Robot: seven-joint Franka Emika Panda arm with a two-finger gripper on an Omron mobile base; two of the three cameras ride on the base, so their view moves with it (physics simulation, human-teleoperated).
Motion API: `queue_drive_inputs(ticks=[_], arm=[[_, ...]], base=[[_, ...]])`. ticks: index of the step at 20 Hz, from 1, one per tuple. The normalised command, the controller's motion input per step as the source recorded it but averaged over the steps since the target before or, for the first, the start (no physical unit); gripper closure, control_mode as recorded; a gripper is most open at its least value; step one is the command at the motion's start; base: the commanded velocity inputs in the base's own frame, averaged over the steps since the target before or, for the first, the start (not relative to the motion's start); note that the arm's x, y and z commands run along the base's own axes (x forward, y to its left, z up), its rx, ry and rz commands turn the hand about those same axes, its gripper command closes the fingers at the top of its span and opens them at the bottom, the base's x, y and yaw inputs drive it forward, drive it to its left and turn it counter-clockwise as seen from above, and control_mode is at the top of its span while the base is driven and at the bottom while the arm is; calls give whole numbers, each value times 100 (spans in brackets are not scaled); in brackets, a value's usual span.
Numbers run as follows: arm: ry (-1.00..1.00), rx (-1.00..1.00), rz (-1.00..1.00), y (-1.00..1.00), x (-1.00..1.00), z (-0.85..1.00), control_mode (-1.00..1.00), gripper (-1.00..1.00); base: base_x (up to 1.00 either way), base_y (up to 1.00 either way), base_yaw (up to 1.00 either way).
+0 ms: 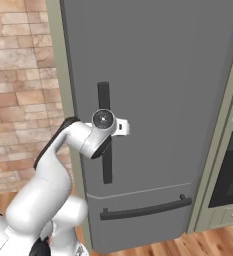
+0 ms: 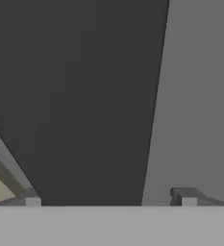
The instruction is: Move the hot dog bun to the plate on the dining table and place the condiment next to that plate. Then navigate to the fridge and take the sausage and place it on the plate as well.
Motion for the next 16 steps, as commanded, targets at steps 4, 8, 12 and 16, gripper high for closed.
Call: queue_drive_inputs(ticks=[4,8,12,16], arm=[[0,9,5,28,48,-40,-100,100],[0,3,3,4,23,-15,-100,100],[-3,-3,0,-47,-53,0,-100,100],[-7,-2,0,-84,-83,0,-100,100]], base=[[0,0,0],[0,0,0],[0,0,0],[0,0,0]])
